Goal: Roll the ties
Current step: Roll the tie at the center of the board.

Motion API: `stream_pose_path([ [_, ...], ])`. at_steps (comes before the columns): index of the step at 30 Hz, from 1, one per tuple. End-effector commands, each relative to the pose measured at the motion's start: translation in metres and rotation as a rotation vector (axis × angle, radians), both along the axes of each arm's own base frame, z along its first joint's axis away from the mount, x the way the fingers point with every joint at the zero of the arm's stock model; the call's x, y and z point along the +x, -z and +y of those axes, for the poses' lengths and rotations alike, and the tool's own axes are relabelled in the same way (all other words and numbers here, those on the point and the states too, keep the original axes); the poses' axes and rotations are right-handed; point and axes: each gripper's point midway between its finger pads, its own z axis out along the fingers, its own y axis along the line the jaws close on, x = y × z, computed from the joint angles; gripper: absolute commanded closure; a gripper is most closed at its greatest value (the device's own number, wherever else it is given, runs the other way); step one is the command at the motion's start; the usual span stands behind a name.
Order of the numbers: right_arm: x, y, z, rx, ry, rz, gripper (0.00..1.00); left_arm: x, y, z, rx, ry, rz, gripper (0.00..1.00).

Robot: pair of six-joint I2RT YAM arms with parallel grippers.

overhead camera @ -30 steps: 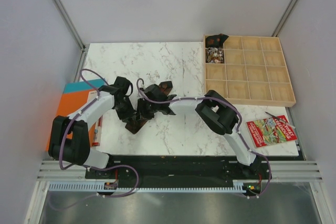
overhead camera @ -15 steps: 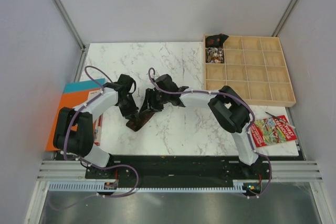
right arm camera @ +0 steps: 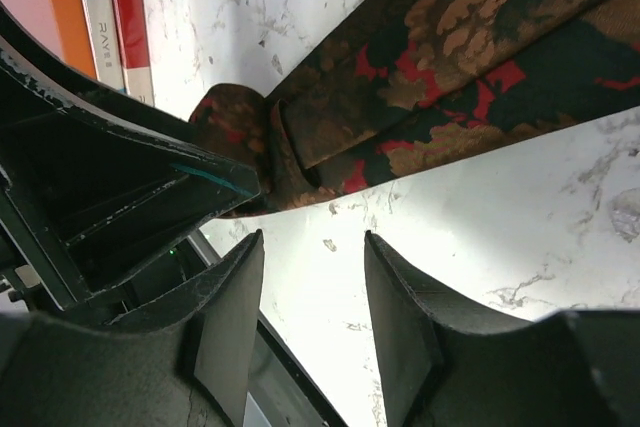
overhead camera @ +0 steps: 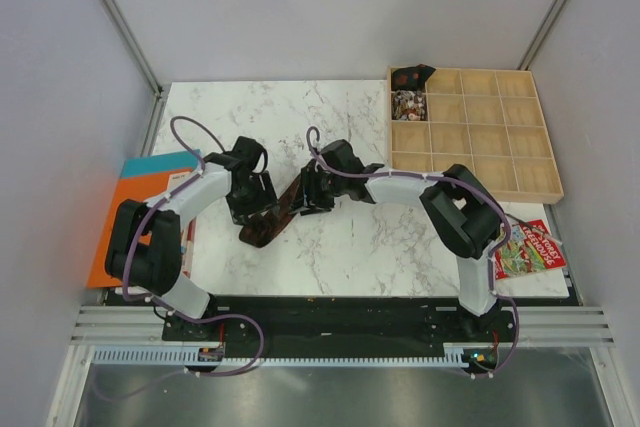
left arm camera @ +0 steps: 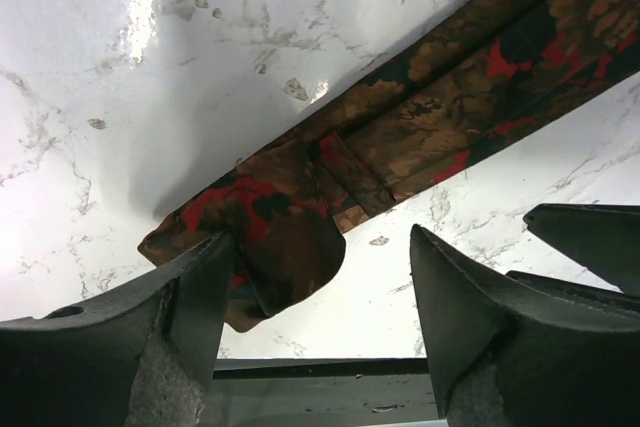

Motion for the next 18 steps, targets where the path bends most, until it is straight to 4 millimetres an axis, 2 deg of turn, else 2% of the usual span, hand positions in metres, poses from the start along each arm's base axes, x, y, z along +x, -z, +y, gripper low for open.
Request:
stream_pose_path([
  [1,0.0,-0.032,0.003,0.051,-0.03,-0.087,0.47,0.015,-0.02,-0.006,0.004,0.035,-0.084,0.22],
  [5,-0.002,-0.037,0.001,0.041,-0.032,-0.086,0.48,0.017,-0.036,-0.007,-0.002,0.036,-0.11,0.22],
  [13,-0.007,-0.051,0.003,0.046,-0.046,-0.116,0.51,0.027,-0.069,0.018,0.109,-0.006,-0.211,0.23],
  [17,-0.012,-0.056,0.007,0.038,-0.069,-0.141,0.52,0.025,-0.071,0.038,0.152,-0.047,-0.203,0.29],
  [18,-0.014,-0.057,0.008,0.033,-0.078,-0.151,0.53,0.024,-0.069,0.042,0.145,-0.057,-0.194,0.33],
])
